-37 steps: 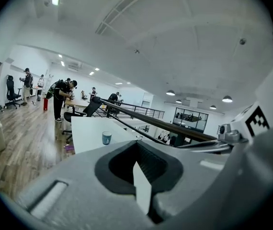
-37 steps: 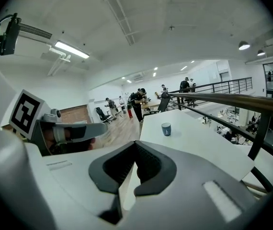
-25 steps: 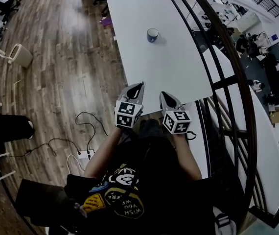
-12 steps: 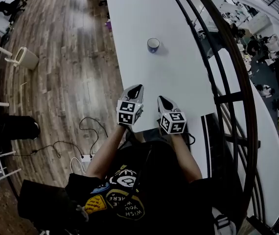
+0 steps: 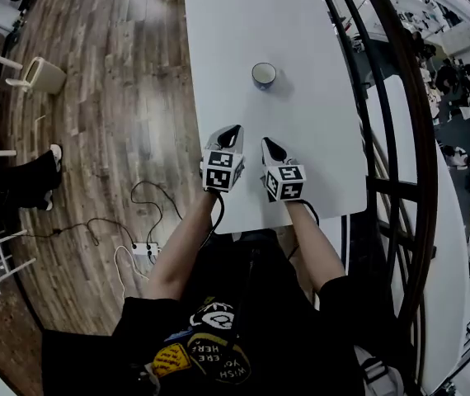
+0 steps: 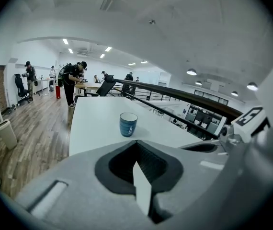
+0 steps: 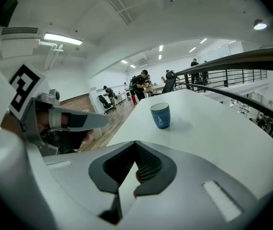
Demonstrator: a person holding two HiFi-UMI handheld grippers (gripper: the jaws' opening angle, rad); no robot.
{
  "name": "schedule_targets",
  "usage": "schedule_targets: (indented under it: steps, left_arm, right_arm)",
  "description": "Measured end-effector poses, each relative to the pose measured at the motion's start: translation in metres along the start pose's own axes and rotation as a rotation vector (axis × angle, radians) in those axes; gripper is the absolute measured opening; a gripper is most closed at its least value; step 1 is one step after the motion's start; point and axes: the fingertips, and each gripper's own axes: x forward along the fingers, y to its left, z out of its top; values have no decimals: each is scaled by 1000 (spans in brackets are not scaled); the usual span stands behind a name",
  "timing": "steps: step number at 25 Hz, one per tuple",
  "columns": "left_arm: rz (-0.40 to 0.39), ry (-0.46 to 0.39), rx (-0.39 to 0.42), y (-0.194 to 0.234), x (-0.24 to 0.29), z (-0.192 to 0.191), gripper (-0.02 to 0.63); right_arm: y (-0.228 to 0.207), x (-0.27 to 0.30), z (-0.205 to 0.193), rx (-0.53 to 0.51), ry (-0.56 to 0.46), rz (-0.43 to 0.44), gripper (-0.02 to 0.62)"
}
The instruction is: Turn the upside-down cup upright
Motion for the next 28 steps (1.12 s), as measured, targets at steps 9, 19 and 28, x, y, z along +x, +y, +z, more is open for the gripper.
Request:
schedule_targets:
  steps: [9,19,28]
  left_arm:
    - [-43,7,12,27,42,24,5]
    - [-45,-6,-59,50,60,36,5]
    - [-75,18,-107,60,71,44,5]
  right_arm:
    - [-60,115,30,-85,-33,-106,280]
    - [-102,188,55,-165,16,-270,376]
    - [-97,191,53,-216,21,-248,370]
